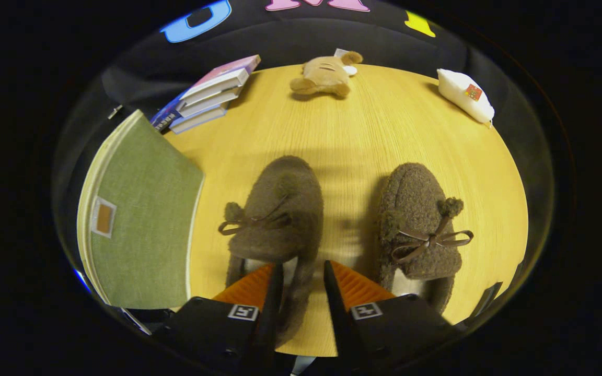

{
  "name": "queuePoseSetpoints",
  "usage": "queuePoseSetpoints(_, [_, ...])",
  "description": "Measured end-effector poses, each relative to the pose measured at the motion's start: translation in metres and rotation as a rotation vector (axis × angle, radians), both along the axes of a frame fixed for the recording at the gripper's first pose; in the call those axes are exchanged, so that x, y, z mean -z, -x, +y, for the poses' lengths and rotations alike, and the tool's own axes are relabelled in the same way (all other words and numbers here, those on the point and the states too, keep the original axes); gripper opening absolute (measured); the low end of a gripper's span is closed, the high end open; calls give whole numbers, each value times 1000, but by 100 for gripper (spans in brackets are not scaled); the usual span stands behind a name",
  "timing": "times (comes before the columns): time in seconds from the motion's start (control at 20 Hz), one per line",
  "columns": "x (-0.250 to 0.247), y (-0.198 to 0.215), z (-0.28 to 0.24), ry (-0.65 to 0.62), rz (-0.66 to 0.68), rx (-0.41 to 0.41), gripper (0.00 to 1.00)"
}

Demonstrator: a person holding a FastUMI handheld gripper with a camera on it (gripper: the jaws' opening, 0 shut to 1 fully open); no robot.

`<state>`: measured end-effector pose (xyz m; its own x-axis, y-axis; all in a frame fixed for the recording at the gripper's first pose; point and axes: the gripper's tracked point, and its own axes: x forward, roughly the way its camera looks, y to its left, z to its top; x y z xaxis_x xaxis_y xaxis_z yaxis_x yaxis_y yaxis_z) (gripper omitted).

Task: Open the storage box then place both shoes into the box .Put the left shoe in first, then the right shoe, with the right side of both shoes facing outward in a uniform manner.

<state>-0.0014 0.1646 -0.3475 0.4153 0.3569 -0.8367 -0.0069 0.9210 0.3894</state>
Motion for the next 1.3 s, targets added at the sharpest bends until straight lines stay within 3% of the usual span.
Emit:
queuePoseSetpoints(0.1, [2, -3, -1, -7, 31, 34, 20])
queuePoseSetpoints(0.2, [1, -5, -4, -28, 62, 69, 6])
queuePoseSetpoints(0.6, [-45, 3, -14, -110, 45, 134, 5])
queuePoseSetpoints(0.9, [-121, 1, -11, -168, -13, 138, 5])
queuePoseSetpoints(1.3, [-232, -10, 65, -332, -65, 86, 5])
